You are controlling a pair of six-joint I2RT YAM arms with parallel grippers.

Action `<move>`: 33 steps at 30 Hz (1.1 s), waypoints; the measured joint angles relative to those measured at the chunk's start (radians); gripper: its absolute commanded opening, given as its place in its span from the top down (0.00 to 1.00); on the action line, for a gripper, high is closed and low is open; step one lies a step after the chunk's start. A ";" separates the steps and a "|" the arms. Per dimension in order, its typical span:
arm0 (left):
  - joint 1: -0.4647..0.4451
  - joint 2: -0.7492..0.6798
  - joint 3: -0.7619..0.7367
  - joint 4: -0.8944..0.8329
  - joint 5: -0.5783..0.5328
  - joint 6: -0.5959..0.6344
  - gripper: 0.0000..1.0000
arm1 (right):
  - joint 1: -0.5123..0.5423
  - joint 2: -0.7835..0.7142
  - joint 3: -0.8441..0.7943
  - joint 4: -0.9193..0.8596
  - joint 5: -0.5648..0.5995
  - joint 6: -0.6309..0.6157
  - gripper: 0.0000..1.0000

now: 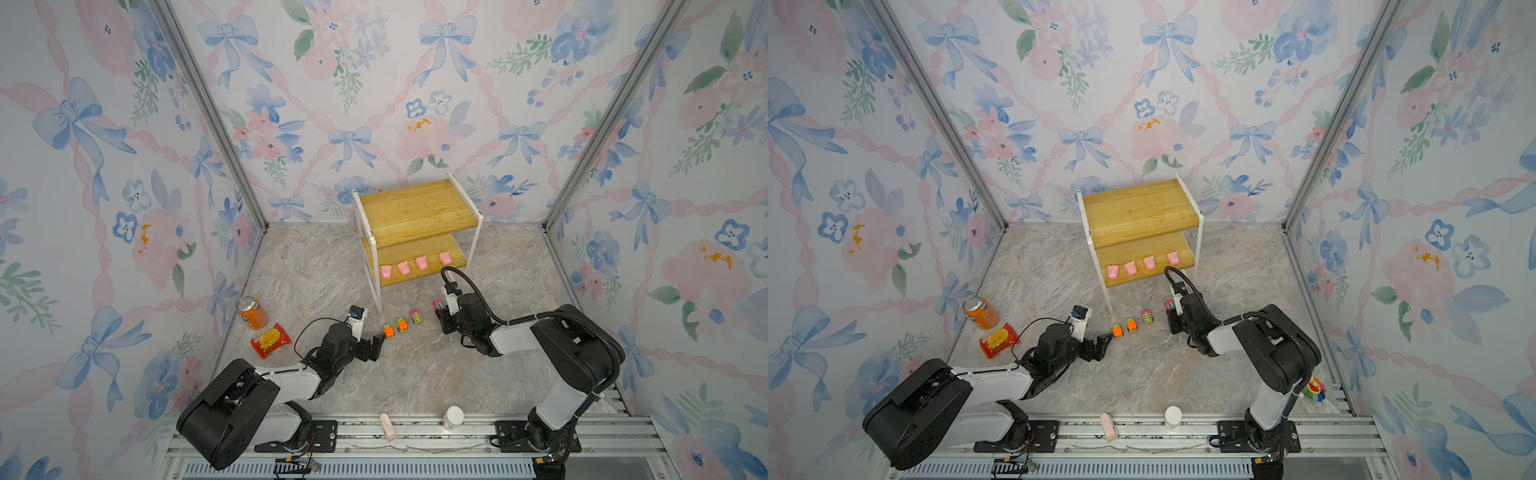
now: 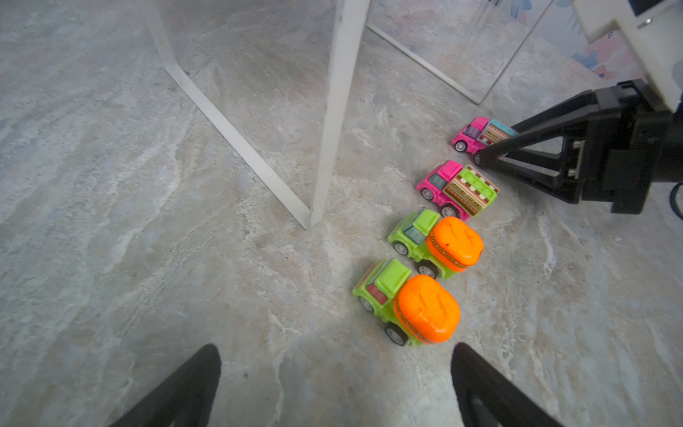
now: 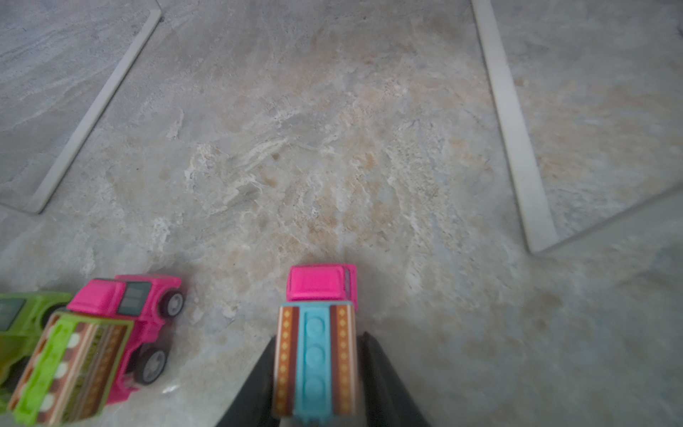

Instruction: Place and organize the plastic toys onto the shelf

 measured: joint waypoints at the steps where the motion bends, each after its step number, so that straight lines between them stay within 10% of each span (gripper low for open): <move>1: 0.000 0.000 0.000 0.000 0.000 0.000 0.02 | 0.000 0.000 -0.004 0.008 0.000 0.000 0.67; 33: 0.000 -0.012 0.000 0.000 0.000 0.000 0.02 | 0.041 -0.318 -0.066 -0.227 -0.009 0.008 0.72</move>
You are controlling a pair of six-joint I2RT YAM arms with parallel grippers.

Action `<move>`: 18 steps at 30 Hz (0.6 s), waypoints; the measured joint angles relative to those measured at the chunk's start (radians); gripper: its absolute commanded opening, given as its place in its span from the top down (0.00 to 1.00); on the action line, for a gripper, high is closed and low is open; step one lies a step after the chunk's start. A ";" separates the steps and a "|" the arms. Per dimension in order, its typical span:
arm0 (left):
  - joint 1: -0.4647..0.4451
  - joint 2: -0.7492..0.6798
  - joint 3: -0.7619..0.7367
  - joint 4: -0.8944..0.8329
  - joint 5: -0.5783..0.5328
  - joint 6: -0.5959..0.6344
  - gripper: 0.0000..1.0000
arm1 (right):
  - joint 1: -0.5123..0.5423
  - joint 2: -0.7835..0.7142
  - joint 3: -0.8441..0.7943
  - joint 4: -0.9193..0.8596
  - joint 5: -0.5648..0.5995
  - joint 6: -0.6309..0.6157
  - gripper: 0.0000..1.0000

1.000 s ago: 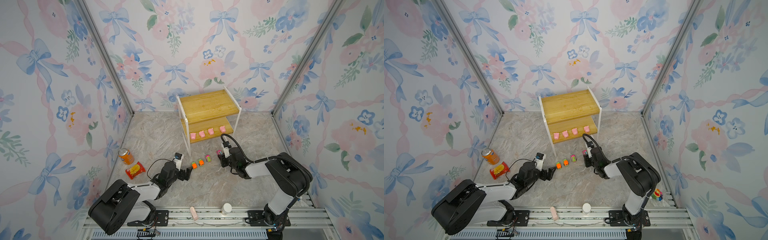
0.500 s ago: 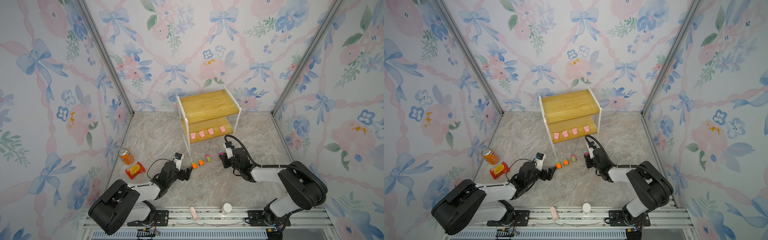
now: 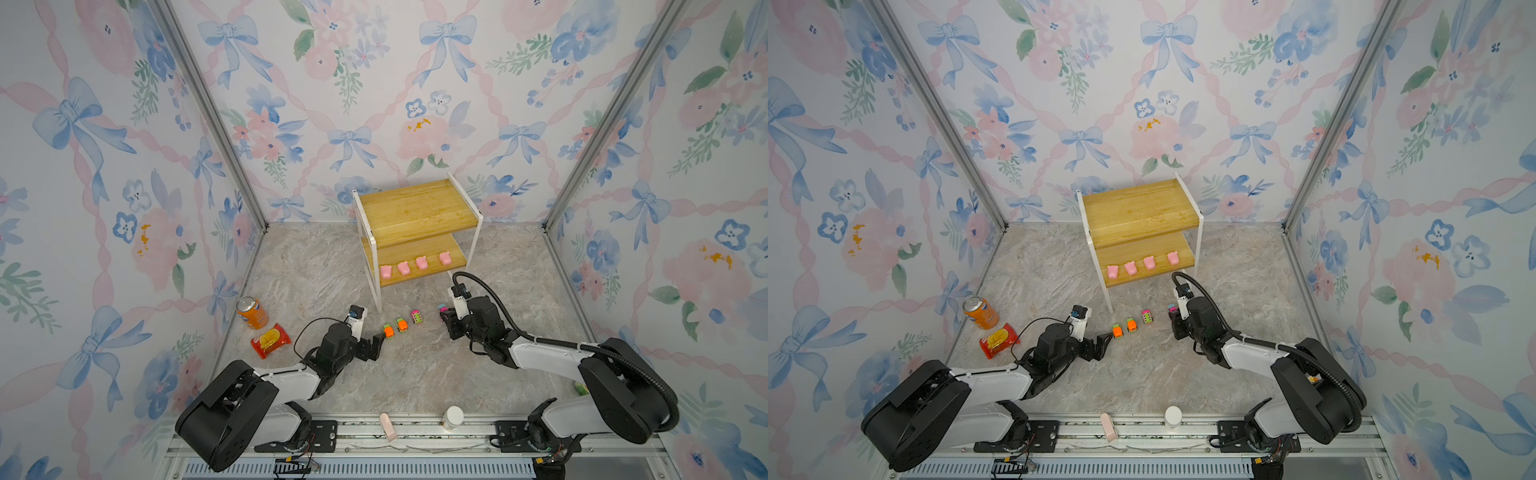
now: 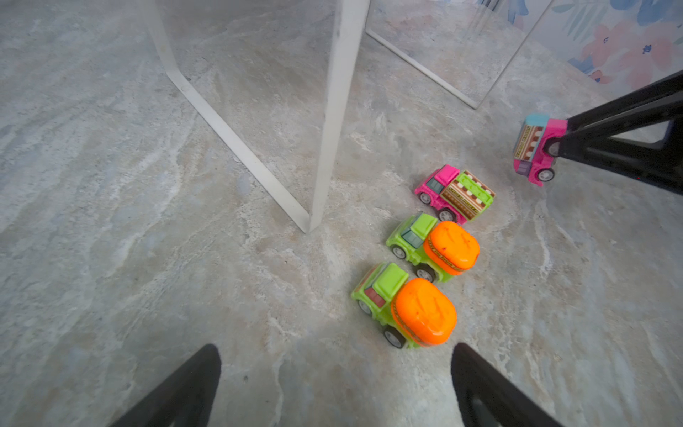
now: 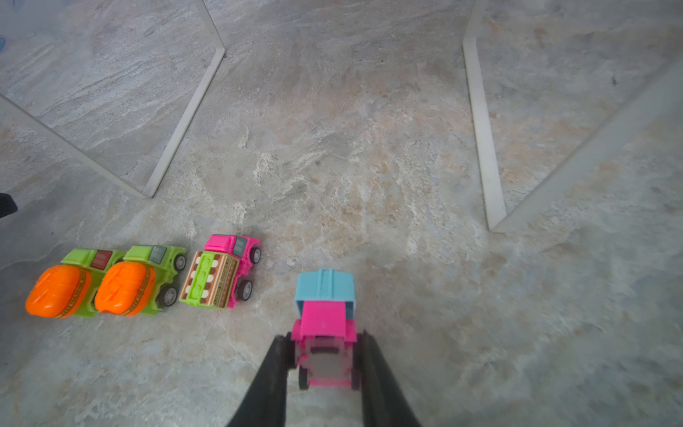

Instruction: Place and organize the plastic toys onto the shelf

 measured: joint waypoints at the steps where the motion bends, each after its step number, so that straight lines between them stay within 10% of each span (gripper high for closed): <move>1: 0.000 0.000 0.000 0.000 0.000 0.000 0.02 | 0.000 0.002 0.000 0.001 -0.003 0.002 0.72; 18: 0.000 0.000 0.000 0.000 0.000 0.000 0.02 | 0.029 0.150 0.010 0.143 -0.018 0.038 0.72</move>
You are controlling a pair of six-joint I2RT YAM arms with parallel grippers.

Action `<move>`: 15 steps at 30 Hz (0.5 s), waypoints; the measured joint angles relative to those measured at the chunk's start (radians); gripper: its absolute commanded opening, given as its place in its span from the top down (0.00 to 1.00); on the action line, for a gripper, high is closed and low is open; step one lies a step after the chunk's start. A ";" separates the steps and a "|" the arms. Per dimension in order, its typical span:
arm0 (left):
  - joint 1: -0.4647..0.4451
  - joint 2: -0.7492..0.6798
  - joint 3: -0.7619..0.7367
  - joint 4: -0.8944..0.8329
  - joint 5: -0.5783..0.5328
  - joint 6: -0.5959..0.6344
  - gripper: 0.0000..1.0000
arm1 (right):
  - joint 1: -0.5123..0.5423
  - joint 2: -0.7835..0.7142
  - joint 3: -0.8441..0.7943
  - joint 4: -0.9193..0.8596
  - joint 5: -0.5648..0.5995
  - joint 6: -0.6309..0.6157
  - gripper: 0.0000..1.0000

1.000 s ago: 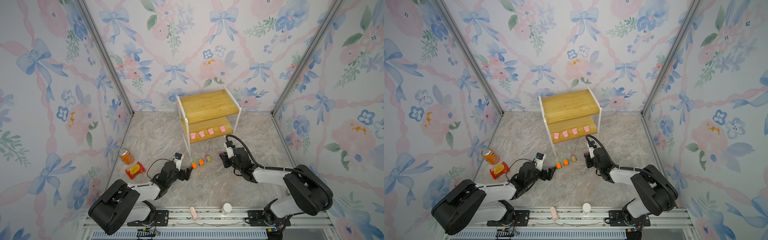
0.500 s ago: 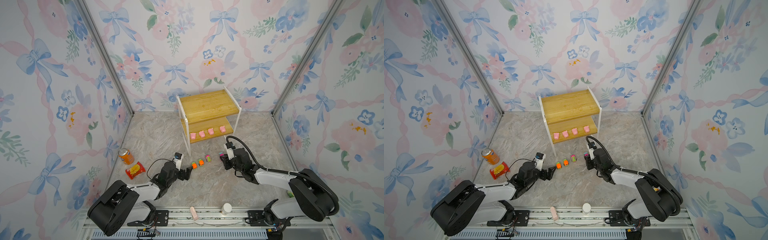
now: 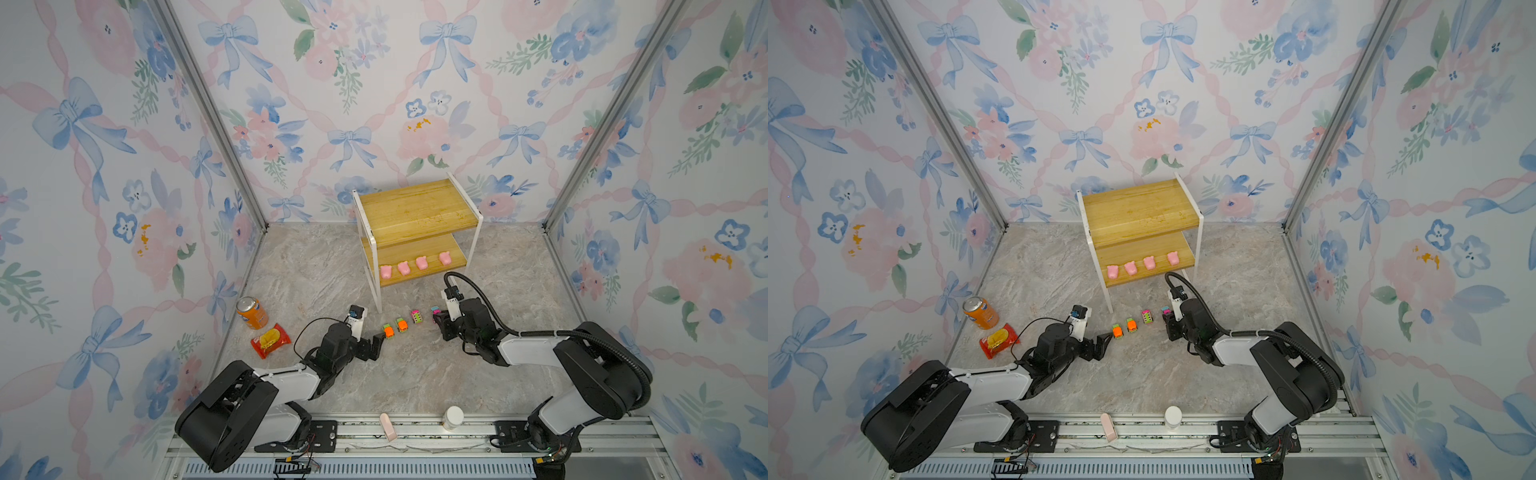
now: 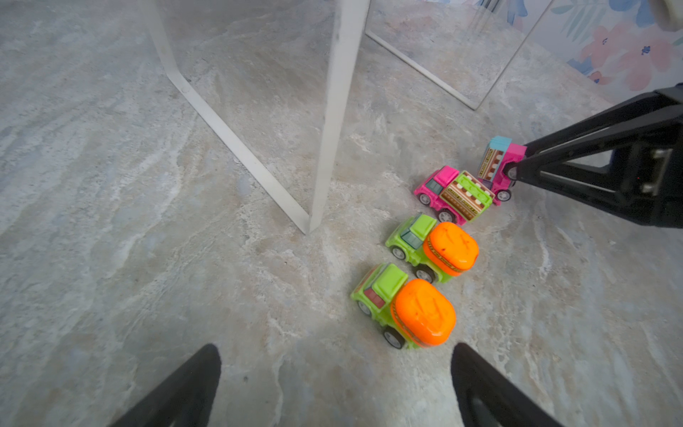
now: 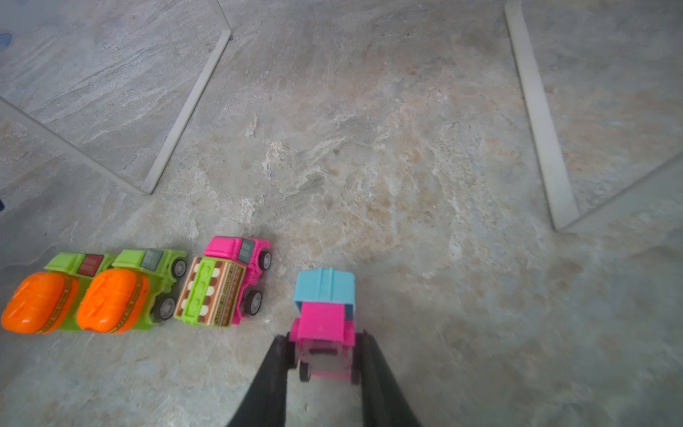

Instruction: Place and organize the plastic toys onto the shelf

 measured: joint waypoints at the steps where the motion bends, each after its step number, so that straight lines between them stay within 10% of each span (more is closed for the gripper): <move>1: 0.000 0.000 0.000 0.000 0.000 0.000 0.02 | 0.002 0.000 0.000 0.003 0.000 0.003 0.72; 15: 0.000 0.031 0.000 0.000 0.001 0.000 0.02 | 0.117 -0.010 -0.116 0.176 0.085 0.023 0.73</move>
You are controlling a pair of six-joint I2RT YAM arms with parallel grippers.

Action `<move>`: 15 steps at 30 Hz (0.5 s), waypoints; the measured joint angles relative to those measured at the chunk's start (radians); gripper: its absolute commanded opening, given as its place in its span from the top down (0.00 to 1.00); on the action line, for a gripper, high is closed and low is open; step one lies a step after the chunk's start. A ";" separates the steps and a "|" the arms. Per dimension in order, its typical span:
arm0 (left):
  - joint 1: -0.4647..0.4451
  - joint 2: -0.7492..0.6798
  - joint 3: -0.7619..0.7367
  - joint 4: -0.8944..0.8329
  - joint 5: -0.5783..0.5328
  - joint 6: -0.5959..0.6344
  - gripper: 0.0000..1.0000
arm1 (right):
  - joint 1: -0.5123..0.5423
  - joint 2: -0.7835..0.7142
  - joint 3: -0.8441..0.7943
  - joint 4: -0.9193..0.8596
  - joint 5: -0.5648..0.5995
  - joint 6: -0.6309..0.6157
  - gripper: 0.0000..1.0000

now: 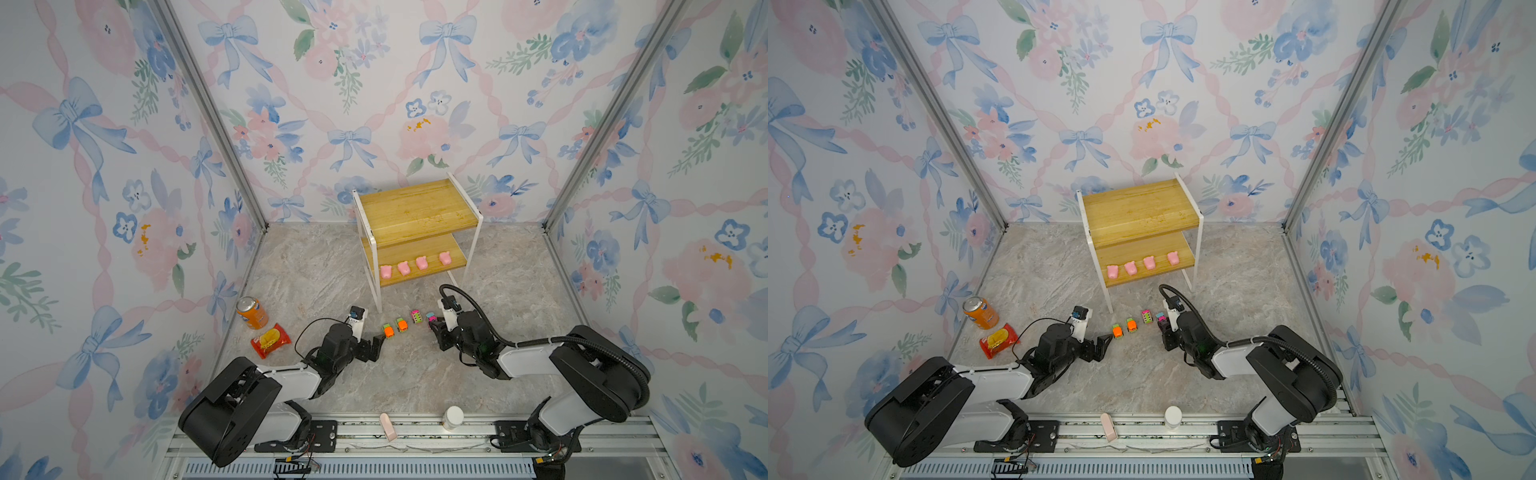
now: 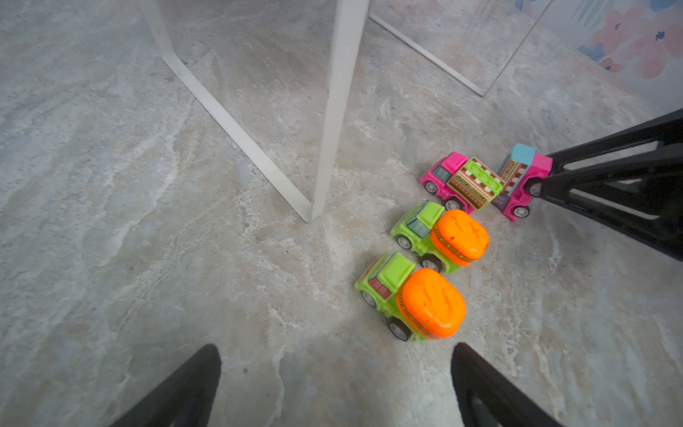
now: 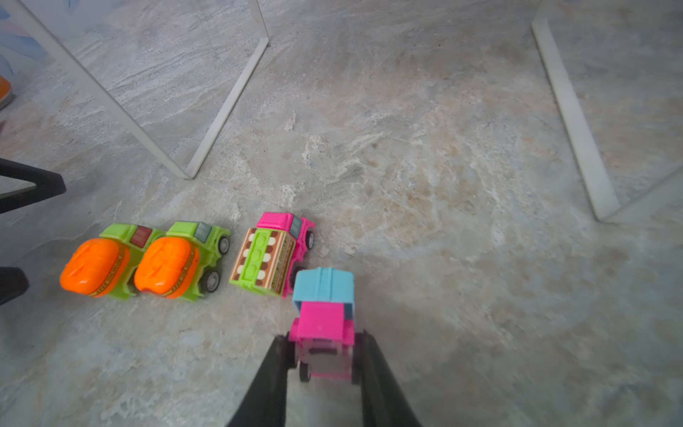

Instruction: Place and organize the plastic toys onto the shelf

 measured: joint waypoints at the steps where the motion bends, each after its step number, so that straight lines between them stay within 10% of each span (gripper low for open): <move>1: 0.000 0.002 0.000 0.000 0.000 0.000 0.02 | 0.014 0.000 -0.008 0.013 0.013 0.004 0.73; 15: 0.000 0.003 0.001 0.000 0.003 0.000 0.02 | 0.184 -0.037 -0.103 0.088 0.209 0.082 0.69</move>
